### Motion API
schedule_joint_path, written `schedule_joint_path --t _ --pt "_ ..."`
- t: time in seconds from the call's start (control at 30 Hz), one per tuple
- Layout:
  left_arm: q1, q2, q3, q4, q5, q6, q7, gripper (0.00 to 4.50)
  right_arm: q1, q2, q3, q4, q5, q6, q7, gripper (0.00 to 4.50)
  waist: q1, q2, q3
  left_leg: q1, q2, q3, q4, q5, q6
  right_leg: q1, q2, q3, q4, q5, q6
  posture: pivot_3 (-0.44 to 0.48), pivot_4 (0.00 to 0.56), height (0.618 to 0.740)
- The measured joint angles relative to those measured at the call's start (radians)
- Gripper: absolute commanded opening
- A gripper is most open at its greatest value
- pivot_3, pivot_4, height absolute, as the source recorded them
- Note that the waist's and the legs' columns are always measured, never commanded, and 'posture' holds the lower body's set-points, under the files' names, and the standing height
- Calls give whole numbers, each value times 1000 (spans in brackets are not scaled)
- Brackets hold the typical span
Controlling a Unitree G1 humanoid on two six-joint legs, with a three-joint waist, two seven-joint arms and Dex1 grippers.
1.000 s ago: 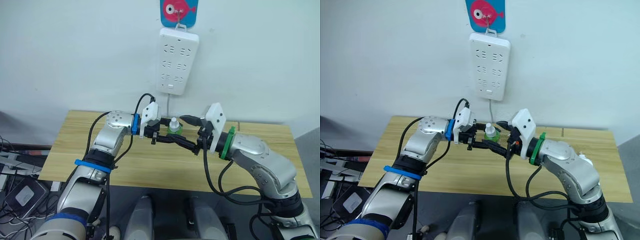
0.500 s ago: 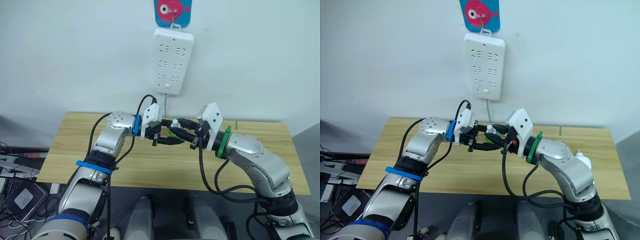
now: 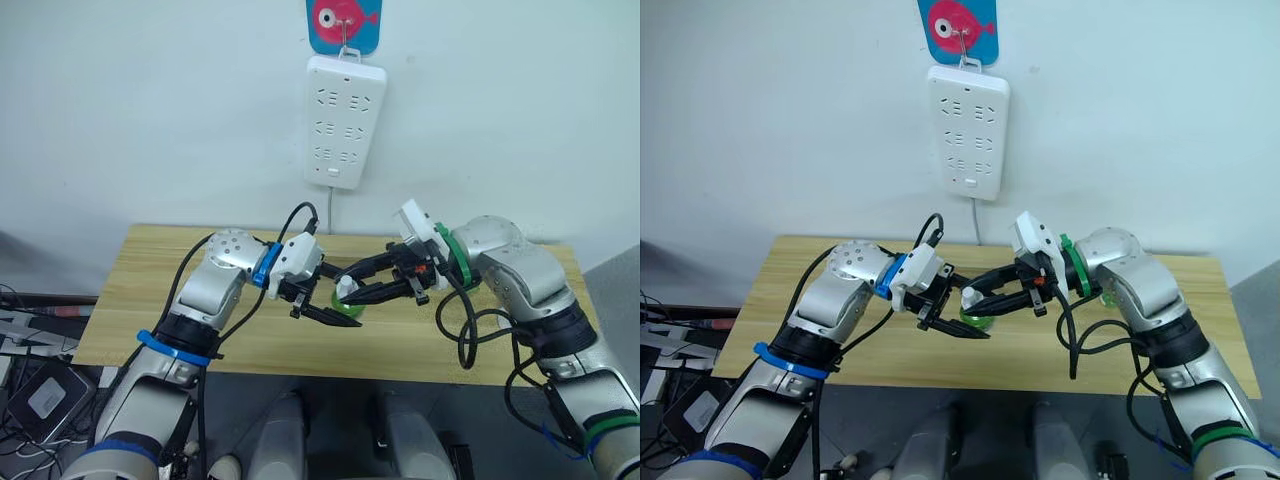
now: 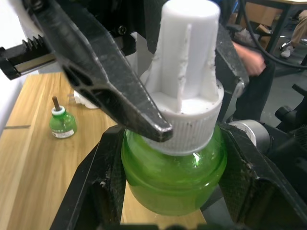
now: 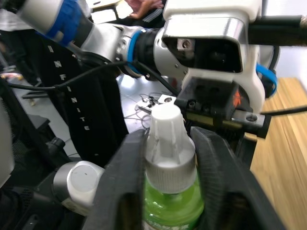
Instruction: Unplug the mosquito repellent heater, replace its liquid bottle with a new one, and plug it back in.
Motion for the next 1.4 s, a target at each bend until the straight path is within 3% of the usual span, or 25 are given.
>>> schedule_joint_path --t 0.2,0.4,0.67,0.77,1.0,1.03,1.23,1.4 --pt "-3 -6 -10 30 4 -13 -9 2242 51 -122 -74 -46 -2 -3 2 4391 11 0 0 0 -2 -1 0 0 0 0 -2 -1 0 0 0 82 265 740" --pt "-12 -35 16 64 18 13 74 2242 216 -170 -157 -231 0 63 -158 4458 6 0 0 0 -1 -1 0 0 0 0 -5 0 0 0 0 73 261 740" --pt "14 -68 39 46 23 75 221 2242 351 35 -164 -484 -36 230 -617 4458 -4 0 0 0 0 -1 0 1 -2 -1 -5 0 1 0 0 60 266 740" --pt "15 -71 39 43 23 79 230 2242 365 91 -132 -498 -61 236 -709 3868 -1 0 0 0 -1 -1 0 1 -2 -1 -5 0 1 0 0 60 266 740" --pt "-4 -72 39 48 34 79 226 2242 382 114 -115 -506 -74 247 -772 1274 -1 0 0 0 -1 0 0 1 -2 -1 -3 0 1 0 0 47 272 740" --pt "-7 -72 39 51 37 76 224 2242 383 112 -116 -508 -75 247 -773 1084 -2 0 0 0 -1 0 0 1 -2 -1 -3 0 1 0 0 47 274 740" --pt "-9 -82 39 63 41 68 212 2242 379 94 -120 -496 -65 237 -737 1086 -3 0 0 0 -1 0 0 1 -1 -1 -3 0 1 0 0 47 281 740" --pt "-8 -73 40 54 35 46 162 2242 287 38 -109 -365 -41 150 -519 1086 -4 0 0 0 -1 2 0 1 -1 -1 -2 0 1 0 0 68 285 740"
